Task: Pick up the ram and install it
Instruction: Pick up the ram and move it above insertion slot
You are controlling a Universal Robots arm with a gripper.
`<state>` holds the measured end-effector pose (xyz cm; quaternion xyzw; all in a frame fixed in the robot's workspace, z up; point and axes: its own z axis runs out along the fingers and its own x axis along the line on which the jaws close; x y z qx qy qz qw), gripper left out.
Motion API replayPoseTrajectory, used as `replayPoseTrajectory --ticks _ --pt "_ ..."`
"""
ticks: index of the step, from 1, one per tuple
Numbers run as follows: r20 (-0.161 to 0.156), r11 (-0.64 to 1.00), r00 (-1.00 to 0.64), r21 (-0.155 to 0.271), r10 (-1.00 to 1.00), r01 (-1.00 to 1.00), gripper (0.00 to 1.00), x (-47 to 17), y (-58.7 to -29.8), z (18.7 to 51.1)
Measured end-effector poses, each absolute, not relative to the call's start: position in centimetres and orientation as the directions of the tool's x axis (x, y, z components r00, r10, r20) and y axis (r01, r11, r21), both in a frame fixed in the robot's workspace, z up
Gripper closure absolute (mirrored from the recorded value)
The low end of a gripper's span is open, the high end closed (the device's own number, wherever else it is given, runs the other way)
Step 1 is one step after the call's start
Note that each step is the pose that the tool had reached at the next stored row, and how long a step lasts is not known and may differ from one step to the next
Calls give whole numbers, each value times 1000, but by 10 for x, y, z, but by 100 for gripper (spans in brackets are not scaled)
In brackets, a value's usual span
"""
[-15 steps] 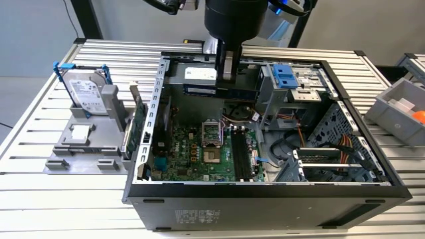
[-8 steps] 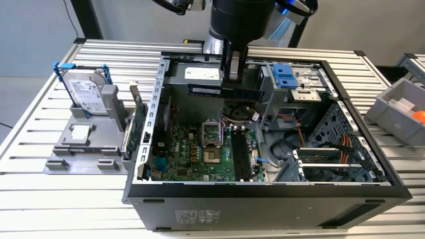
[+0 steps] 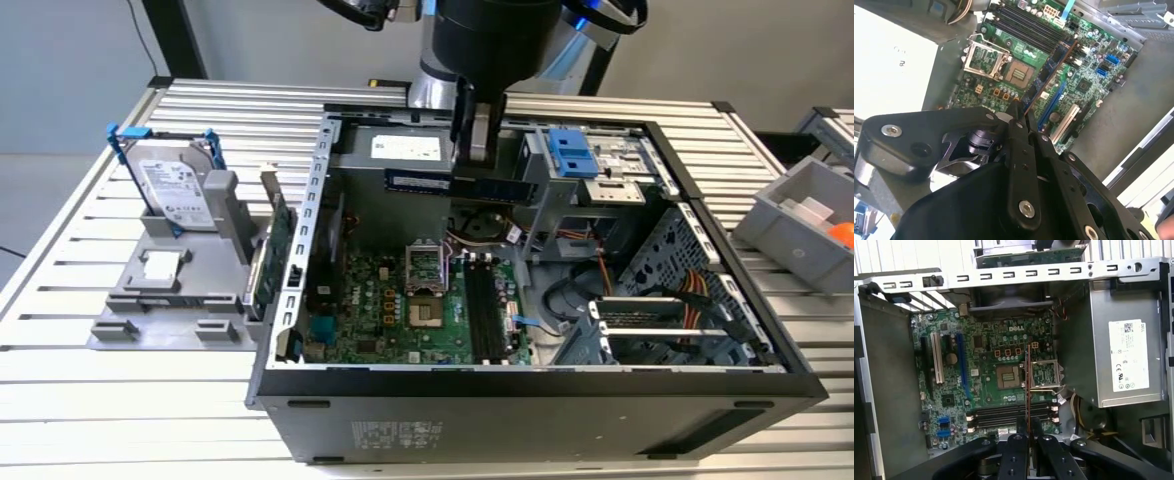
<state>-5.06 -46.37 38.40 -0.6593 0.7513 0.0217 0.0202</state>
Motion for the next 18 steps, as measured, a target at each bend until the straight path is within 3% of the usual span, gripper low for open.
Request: replayPoseTrajectory --ticks 18 --pt "-59 128 -128 6 -990 -992 100 -34 -464 384"
